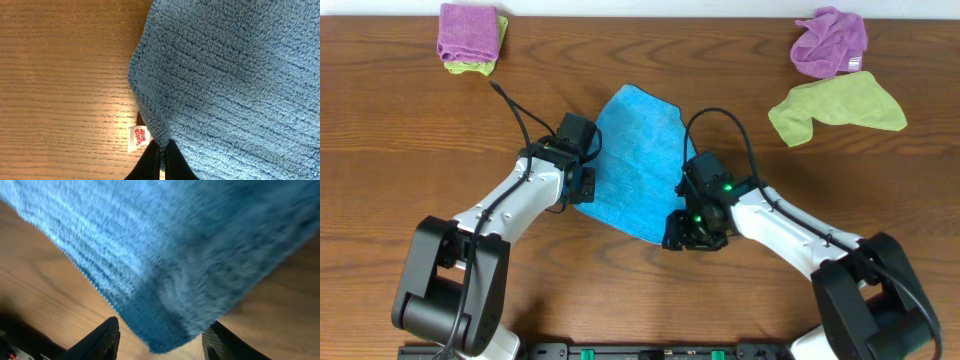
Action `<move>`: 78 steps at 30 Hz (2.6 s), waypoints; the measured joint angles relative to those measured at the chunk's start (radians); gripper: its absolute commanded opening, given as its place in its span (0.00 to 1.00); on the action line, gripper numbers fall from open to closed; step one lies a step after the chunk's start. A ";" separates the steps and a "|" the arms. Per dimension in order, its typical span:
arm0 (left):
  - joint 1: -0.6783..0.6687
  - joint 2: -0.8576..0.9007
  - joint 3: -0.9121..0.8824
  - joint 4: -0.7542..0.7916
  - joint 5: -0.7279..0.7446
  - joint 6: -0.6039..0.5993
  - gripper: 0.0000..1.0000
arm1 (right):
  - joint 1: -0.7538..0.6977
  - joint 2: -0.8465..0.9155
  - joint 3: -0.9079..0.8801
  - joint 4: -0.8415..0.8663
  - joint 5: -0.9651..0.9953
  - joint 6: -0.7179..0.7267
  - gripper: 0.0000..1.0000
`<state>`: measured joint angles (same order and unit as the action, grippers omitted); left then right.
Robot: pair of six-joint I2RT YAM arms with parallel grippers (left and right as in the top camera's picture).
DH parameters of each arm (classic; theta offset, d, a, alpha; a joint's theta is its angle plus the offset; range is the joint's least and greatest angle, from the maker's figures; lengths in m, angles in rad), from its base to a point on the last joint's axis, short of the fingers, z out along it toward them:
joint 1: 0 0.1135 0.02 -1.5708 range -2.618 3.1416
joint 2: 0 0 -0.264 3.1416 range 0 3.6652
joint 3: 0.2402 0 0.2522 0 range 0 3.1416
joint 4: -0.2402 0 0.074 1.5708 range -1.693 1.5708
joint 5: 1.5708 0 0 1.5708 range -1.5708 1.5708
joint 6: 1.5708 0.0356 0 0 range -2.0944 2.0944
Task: Fold the cloth
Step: 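Reach the right gripper to the cloth's right corner and grasp it, then lift the blue cloth with both grippers and stretch it apart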
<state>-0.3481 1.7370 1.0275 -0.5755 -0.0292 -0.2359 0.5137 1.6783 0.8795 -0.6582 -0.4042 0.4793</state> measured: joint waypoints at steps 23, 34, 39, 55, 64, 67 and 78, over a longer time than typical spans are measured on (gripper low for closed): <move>0.000 -0.011 0.029 0.011 0.001 -0.007 0.06 | -0.054 0.001 0.170 -0.239 -0.026 -0.010 0.01; 0.000 -0.180 0.263 0.030 -0.016 -0.002 0.06 | -0.263 0.001 0.494 -0.300 0.086 -0.135 0.02; -0.001 -0.204 0.263 0.037 -0.083 -0.019 0.06 | -0.325 0.001 0.570 -0.293 0.089 -0.161 0.01; -0.001 -0.295 0.263 0.134 -0.186 0.017 0.06 | -0.304 0.066 0.780 -0.218 0.086 -0.214 0.02; 0.040 -0.295 0.263 0.272 -0.207 0.065 0.06 | -0.297 0.068 0.831 -0.124 0.098 -0.225 0.01; 0.061 -0.295 0.263 0.317 -0.180 0.097 0.06 | -0.297 0.068 0.885 -0.092 0.106 -0.230 0.02; 0.073 -0.295 0.263 -0.011 -0.097 0.095 0.05 | -0.245 0.068 0.900 -0.437 0.135 -0.253 0.02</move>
<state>-0.2749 1.4418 1.2907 -0.5861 -0.1265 -0.1413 0.2687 1.7466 1.7794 -1.0950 -0.2687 0.2264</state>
